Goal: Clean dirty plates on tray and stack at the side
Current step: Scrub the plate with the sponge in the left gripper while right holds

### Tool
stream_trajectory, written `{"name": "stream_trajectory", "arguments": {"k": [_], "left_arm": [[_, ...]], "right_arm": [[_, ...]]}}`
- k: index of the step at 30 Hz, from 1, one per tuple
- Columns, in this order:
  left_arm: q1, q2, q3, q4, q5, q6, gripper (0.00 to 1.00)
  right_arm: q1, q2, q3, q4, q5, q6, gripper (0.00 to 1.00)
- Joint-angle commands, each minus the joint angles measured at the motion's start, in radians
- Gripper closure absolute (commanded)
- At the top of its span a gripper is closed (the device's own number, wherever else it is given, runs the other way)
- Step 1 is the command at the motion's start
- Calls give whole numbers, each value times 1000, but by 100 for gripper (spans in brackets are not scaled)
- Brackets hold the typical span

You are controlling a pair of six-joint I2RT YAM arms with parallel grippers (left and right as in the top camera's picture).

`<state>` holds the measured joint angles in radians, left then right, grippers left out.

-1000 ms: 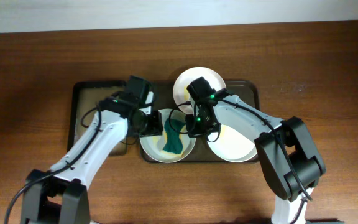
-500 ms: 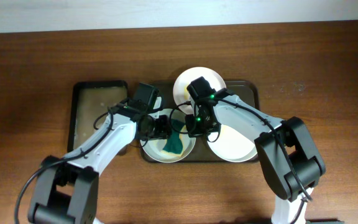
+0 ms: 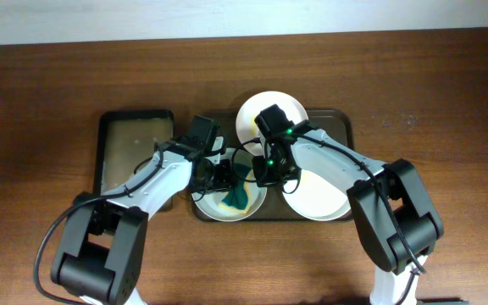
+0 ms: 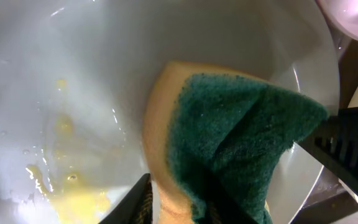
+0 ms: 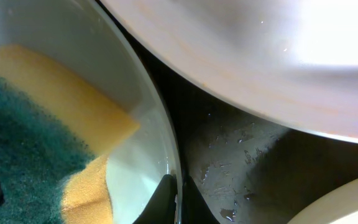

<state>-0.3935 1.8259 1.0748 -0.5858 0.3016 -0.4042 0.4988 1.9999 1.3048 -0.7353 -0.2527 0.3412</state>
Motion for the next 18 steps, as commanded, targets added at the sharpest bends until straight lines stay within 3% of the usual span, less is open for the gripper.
{"name": "stream_trajectory", "arguments": {"k": [1,4,10,13,18], "left_arm": [[-3,45,-8,-29,-145,2,87],[-3,45,-8,-67,-291,1,100],[-3,44,45,-184,-523,-4,100],[-3,44,101,-265,-649,-72,100],[-3,44,185,-327,-685,-81,100]], "right_arm": [[10,6,-14,-8,3,-11,96],[10,6,-14,-9,3,-11,96],[10,6,-14,-12,32,-11,96],[10,6,-14,-12,32,-11,96],[10,6,-14,-13,32,-11,96]]}}
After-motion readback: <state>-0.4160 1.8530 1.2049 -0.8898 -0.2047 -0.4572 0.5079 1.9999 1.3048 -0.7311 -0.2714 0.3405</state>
